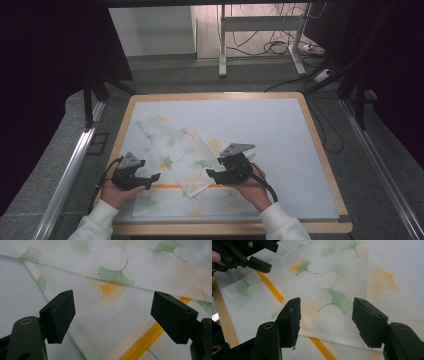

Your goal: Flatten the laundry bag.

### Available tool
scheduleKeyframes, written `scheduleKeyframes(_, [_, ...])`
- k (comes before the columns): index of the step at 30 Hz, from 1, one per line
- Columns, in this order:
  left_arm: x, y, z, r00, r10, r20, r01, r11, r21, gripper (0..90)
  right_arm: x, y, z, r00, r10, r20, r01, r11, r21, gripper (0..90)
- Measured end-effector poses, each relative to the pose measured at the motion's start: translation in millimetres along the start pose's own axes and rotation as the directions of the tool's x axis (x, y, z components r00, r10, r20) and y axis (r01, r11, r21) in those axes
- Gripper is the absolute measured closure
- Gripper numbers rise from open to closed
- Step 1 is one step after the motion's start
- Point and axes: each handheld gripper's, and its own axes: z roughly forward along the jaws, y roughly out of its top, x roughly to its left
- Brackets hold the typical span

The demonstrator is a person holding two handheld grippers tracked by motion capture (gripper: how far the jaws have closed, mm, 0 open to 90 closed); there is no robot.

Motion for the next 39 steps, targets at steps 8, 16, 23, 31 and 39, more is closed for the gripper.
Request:
scheduleKeyframes(8, [-0.2, 0.1, 0.1, 1.0, 0.003, 0.002, -0.003, 1.0, 0.002, 19.3, 14.1, -0.7, 16.7, 0.9987, -0.026, -0.043, 0.028, 0.999, 0.045, 40.1])
scheduleKeyframes(16, [-0.1, -0.4, 0.6, 0.9999, 0.012, 0.001, -0.012, 0.9999, 0.006, 19.3, 27.6, -0.5, 37.1, 0.9958, -0.05, -0.076, 0.057, 0.994, 0.092, 39.4])
scheduleKeyframes(23, [-0.1, -0.2, 0.9, 0.9999, 0.013, 0.004, -0.013, 0.9999, 0.008, 19.2, 38.8, -2.1, 49.8, 0.9924, -0.069, -0.102, 0.081, 0.989, 0.122, 38.1])
scheduleKeyframes(31, [-0.2, -0.3, 0.3, 1.0, 0.01, -0.001, -0.01, 1.0, 0.002, 19.2, 50.4, -3.1, 59.9, 0.9877, -0.108, -0.112, 0.124, 0.982, 0.142, 38.2])
scheduleKeyframes(39, [-0.8, -0.2, 0.4, 0.9999, 0.006, 0.013, -0.006, 1.0, 0.004, 19.0, 55.8, -10.0, 72.5, 0.9854, -0.116, -0.125, 0.138, 0.974, 0.182, 37.6])
